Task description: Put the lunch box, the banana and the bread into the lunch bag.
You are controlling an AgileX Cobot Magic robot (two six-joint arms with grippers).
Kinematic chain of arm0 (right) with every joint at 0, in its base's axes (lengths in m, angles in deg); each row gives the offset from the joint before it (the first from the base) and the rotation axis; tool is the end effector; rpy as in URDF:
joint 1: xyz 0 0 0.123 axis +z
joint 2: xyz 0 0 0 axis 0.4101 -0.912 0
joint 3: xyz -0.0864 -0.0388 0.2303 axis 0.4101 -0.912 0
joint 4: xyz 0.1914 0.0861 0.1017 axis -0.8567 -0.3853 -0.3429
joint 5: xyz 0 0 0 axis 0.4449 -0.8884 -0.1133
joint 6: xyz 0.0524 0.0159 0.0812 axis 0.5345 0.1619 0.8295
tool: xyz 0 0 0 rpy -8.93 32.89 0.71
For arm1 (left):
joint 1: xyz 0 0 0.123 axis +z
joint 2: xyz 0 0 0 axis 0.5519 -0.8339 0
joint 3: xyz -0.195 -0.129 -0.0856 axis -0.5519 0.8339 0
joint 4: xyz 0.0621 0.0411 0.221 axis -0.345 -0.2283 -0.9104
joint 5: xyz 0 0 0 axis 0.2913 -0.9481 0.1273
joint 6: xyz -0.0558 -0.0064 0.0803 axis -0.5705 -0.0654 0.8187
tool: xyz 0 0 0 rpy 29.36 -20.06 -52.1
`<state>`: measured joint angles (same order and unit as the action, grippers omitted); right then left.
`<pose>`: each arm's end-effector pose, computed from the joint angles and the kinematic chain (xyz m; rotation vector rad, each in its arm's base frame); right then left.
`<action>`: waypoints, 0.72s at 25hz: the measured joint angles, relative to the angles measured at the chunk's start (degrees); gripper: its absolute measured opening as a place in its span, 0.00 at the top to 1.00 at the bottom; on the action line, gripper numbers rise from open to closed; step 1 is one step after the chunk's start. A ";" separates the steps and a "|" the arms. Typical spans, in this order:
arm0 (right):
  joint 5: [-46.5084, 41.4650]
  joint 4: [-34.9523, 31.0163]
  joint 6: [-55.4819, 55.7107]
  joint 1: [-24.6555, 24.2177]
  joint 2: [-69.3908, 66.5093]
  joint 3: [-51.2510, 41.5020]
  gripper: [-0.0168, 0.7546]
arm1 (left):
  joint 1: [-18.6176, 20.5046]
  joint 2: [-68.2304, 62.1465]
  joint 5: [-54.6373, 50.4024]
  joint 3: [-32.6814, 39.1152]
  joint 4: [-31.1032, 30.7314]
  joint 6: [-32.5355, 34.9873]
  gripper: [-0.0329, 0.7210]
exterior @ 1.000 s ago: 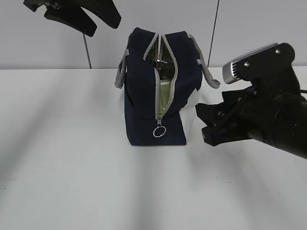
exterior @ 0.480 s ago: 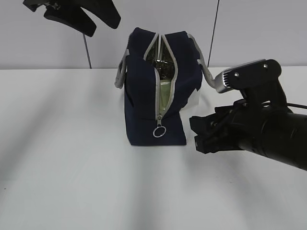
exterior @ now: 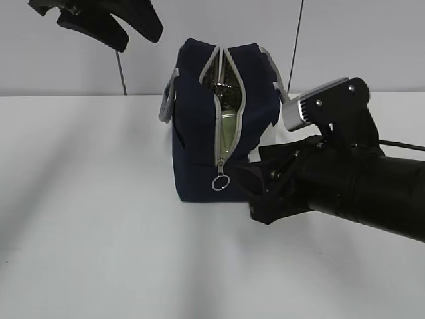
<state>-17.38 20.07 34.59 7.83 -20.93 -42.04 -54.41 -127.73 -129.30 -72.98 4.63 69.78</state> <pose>0.2239 0.1488 0.1909 -0.6540 1.9077 0.3980 0.3098 -0.1566 0.3485 0.5241 2.5778 -0.6381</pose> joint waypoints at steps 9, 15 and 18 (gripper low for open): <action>10.32 28.04 26.97 0.00 -0.16 0.00 0.45 | 0.00 0.00 0.00 0.00 -0.02 0.00 0.39; 7.52 32.56 29.16 -0.91 -5.05 0.00 0.45 | 0.00 0.00 0.00 0.00 -0.02 0.00 0.39; 9.14 33.19 29.05 -3.81 -9.19 0.00 0.45 | 0.00 0.00 0.00 0.00 -0.07 0.00 0.39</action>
<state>-8.24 53.25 63.64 4.02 -30.12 -42.04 -54.41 -127.73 -129.30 -72.98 4.56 69.78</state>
